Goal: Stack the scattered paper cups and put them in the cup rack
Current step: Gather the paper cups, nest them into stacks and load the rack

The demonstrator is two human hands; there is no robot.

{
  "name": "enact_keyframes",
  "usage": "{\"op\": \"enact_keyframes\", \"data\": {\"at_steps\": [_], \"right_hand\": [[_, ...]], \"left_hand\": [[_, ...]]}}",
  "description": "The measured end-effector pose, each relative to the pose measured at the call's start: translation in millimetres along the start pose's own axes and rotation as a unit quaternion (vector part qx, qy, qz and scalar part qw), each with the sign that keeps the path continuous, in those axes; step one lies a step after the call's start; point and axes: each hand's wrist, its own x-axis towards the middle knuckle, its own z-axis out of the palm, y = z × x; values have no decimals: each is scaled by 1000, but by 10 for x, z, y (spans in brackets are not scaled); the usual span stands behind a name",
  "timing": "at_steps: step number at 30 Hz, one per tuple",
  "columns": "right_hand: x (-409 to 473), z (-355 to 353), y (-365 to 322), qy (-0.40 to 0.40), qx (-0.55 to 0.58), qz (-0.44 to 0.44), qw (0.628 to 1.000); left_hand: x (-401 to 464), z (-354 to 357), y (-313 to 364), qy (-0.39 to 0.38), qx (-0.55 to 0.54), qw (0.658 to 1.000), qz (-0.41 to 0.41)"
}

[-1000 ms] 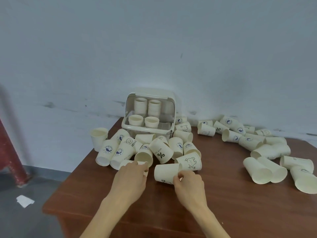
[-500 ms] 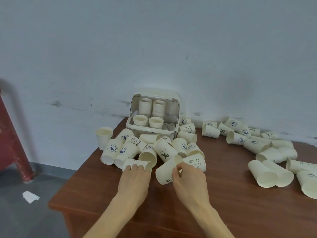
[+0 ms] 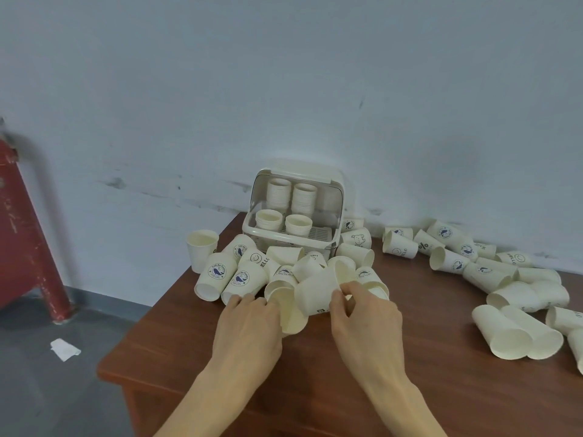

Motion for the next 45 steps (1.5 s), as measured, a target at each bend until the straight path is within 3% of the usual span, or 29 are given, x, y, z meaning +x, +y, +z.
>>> {"op": "enact_keyframes", "data": {"at_steps": [7, 18, 32, 45], "right_hand": [[313, -111, -74, 73, 27, -18, 997], [927, 111, -45, 66, -1, -14, 998], [1943, 769, -174, 69, 55, 7, 996], [2442, 1296, -51, 102, 9, 25, 994]], "left_hand": [[135, -257, -24, 92, -111, 988, -61], [586, -85, -40, 171, -204, 960, -82], [1554, 111, -357, 299, -178, 931, -114], [2327, 5, -659, 239, -212, 935, -156]]}}
